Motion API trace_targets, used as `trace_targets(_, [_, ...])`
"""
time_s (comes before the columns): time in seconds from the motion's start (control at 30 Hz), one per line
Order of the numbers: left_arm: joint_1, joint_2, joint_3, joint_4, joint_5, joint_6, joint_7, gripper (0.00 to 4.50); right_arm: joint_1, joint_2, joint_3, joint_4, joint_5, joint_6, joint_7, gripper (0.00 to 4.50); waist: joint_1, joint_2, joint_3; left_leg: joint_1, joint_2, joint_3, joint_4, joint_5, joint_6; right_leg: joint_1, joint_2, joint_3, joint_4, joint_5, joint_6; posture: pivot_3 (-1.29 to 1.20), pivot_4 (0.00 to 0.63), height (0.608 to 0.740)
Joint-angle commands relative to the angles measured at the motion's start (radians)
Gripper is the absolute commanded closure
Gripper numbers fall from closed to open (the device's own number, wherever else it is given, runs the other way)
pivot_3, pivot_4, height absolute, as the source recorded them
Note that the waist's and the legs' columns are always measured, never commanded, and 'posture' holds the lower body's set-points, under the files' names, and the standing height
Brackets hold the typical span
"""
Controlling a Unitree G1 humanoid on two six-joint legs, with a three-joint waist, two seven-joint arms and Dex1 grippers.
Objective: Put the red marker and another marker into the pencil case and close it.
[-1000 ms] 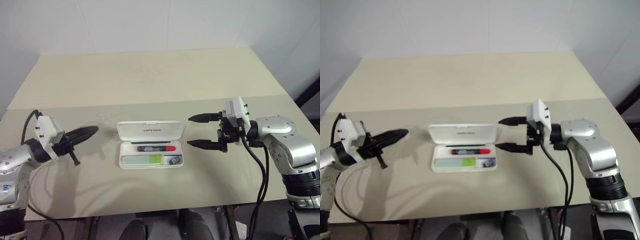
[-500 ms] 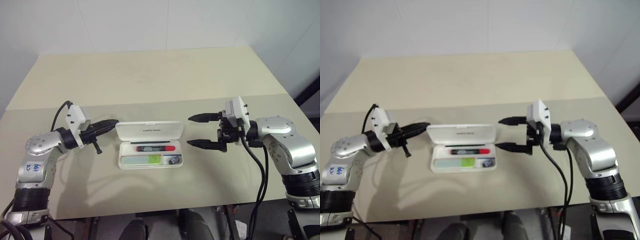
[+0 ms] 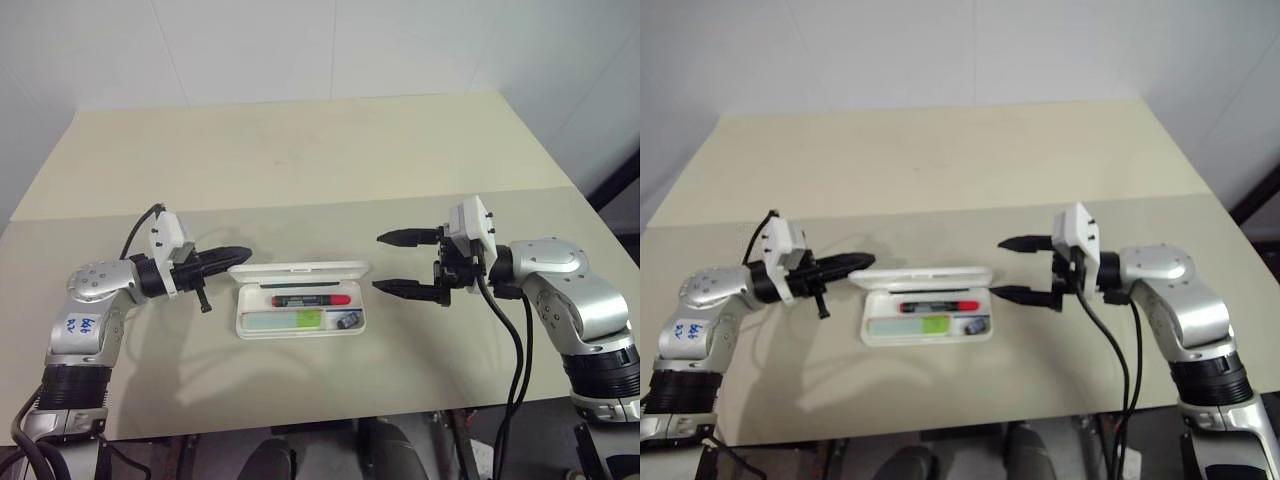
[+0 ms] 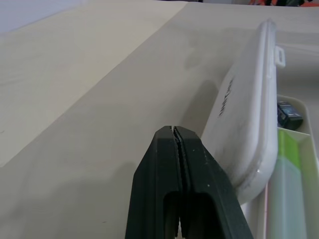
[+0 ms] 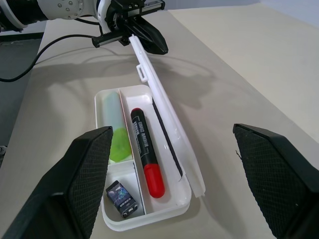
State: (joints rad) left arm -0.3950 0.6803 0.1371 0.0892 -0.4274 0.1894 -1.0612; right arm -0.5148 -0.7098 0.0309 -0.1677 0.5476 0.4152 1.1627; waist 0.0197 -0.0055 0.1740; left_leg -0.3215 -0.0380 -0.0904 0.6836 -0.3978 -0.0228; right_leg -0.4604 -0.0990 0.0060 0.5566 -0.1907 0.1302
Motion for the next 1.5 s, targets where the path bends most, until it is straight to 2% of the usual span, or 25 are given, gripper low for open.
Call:
trace_targets(0.03, [0.021, 0.043, -0.005, -0.072, -0.015, -0.01, -0.07, 4.49, 0.001, 0.001, -0.027, -0.037, 0.008, -0.013, -0.005, 0.41, -0.001, 0.0, 0.0, 0.0, 0.0, 0.0, 0.0, 0.0, 0.0, 0.0, 0.0, 0.0, 0.0, 0.0, 0.0, 0.0, 0.15, 0.74])
trace_targets(0.2, [0.076, 0.118, -0.061, -0.117, 0.042, -0.081, -0.18, 4.49, 0.003, 0.005, -0.024, -0.039, 0.01, -0.012, -0.009, 0.41, -0.004, 0.0, 0.0, 0.0, 0.0, 0.001, 0.0, 0.0, 0.0, -0.001, 0.0, 0.0, 0.0, 0.0, 0.0, 0.0, 0.15, 0.74])
trace_targets(0.3, [0.084, 0.13, -0.075, -0.116, 0.052, -0.104, -0.199, 4.49, 0.005, 0.005, -0.024, -0.04, 0.01, -0.013, -0.009, 0.41, -0.005, 0.0, 0.0, 0.0, 0.0, 0.002, 0.0, 0.0, 0.0, -0.001, 0.0, 0.0, 0.0, 0.0, 0.0, 0.0, 0.15, 0.74])
trace_targets(0.6, [0.054, 0.089, -0.156, -0.112, 0.084, -0.114, -0.195, 4.49, 0.027, -0.001, -0.027, -0.05, 0.008, -0.027, 0.007, 0.41, -0.001, 0.0, 0.0, 0.0, 0.0, 0.003, 0.0, 0.0, 0.0, -0.001, 0.0, 0.0, 0.001, 0.0, 0.0, 0.0, 0.15, 0.74])
trace_targets(0.73, [0.008, 0.054, -0.219, -0.083, 0.095, -0.09, -0.219, 4.49, 0.071, -0.038, -0.035, -0.047, -0.002, -0.072, 0.07, 0.41, 0.004, 0.0, 0.0, 0.001, 0.0, 0.003, 0.0, 0.0, 0.0, 0.0, 0.0, 0.0, 0.001, 0.0, 0.0, 0.0, 0.15, 0.74])
trace_targets(0.9, [-0.013, 0.043, -0.234, -0.061, 0.102, -0.095, -0.225, 4.49, 0.095, -0.082, -0.045, -0.032, -0.004, -0.09, 0.111, 0.41, 0.001, 0.0, 0.0, 0.001, 0.0, 0.004, 0.001, -0.001, 0.001, 0.0, 0.0, 0.001, 0.001, 0.001, 0.0, 0.0, 0.15, 0.74])
trace_targets(1.07, [-0.04, 0.019, -0.269, -0.037, 0.125, -0.096, -0.227, 4.49, 0.102, -0.079, -0.047, -0.04, -0.006, -0.088, 0.102, 0.41, -0.001, 0.0, 0.0, 0.002, 0.0, 0.006, 0.001, 0.0, 0.001, 0.0, 0.0, 0.001, 0.001, 0.002, -0.001, 0.0, 0.15, 0.74])
trace_targets(1.5, [-0.037, 0.057, -0.326, -0.088, 0.201, -0.068, -0.234, 4.49, 0.083, -0.039, -0.036, -0.031, -0.023, -0.099, 0.063, 0.41, 0.0, 0.0, 0.0, 0.002, 0.0, 0.006, 0.001, 0.0, 0.001, 0.0, 0.0, 0.001, 0.002, 0.002, -0.001, 0.0, 0.15, 0.74])
